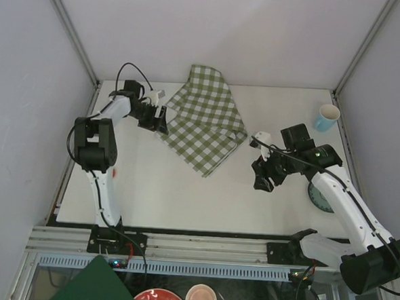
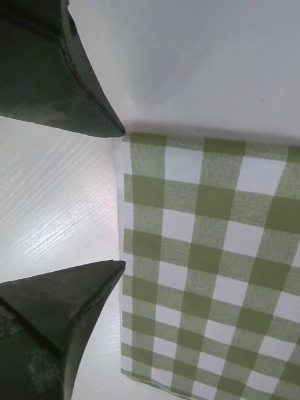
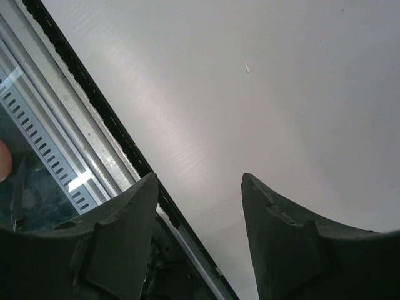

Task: Set the dinner table for one person
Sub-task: Flatten out the napkin at the center of the board.

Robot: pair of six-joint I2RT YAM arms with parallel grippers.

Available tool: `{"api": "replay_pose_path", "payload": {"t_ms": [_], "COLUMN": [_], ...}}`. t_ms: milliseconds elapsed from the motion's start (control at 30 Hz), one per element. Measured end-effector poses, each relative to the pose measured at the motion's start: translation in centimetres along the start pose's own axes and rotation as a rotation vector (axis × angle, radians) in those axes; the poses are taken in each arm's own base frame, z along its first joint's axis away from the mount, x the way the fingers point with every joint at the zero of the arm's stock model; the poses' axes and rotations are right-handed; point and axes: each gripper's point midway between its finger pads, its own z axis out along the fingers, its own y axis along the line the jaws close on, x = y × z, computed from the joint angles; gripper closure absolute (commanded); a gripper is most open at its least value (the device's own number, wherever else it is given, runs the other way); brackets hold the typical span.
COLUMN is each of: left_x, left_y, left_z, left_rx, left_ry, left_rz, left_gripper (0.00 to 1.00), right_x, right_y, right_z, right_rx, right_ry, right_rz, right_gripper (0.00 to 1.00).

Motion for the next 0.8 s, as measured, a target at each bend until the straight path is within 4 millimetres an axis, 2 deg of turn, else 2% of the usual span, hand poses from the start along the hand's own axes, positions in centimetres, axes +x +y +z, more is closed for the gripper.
{"api": "replay_pose_path", "payload": {"t_ms": [133, 267, 467, 600, 667, 800], "left_x": [-0.2, -2.1, -1.1, -1.9, -2.1, -1.4], "left_y": [0.4, 0.9, 1.3, 1.8, 1.8, 1.3], "left_z": [-0.4, 0.3, 1.4, 2.0, 2.1, 2.1], "left_rx": [0.004, 0.035, 0.064, 0.085, 0.102, 0.15], "left_ry": [0.012, 0.003, 0.063, 0.083, 0.091, 0.13], "left_rz": [0.006, 0.026, -0.014, -0.014, -0.014, -0.02], "left_gripper": [0.16, 0.11, 0.11, 0.13, 0.16, 0.34], "right_x": [0.1, 0.1, 0.1, 0.2, 0.2, 0.1], "right_y": [0.1, 0.2, 0.4, 0.5, 0.6, 0.7], "right_z": [0.0, 0.0, -0.2, -0.2, -0.2, -0.1], "right_rx": [-0.006, -0.008, -0.007, -0.008, -0.01, -0.013], "right_ry": [0.002, 0.004, 0.0, 0.002, 0.004, 0.006], "right_rz": [0.001, -0.001, -0.005, -0.005, -0.008, -0.014], "right_gripper": [0.43, 0.43, 0.43, 0.44, 0.45, 0.46]}}
